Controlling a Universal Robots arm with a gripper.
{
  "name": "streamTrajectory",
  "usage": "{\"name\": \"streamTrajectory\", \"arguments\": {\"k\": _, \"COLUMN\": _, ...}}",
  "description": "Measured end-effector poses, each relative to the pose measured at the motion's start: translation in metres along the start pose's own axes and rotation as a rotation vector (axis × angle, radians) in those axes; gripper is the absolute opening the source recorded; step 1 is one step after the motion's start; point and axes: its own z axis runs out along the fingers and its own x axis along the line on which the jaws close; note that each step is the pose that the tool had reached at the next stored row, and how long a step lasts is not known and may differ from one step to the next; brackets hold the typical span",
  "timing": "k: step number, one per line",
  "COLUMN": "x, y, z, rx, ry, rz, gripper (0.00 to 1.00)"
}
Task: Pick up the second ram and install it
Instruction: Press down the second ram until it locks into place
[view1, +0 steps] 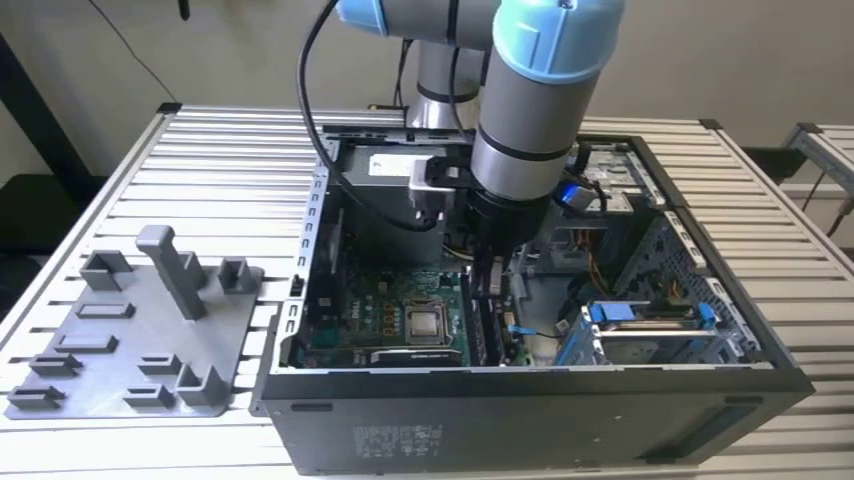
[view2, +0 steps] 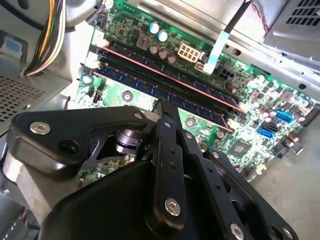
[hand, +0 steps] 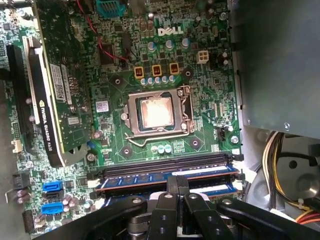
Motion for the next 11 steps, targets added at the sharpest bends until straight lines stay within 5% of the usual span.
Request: {"name": "streamTrajectory", "arguments": {"k": 11, "x": 0.0007, "y": -0.0002, "z": 0.0172, "rx": -0.0003, "ry": 0.0011, "rz": -0.005, "gripper": 0.11}}
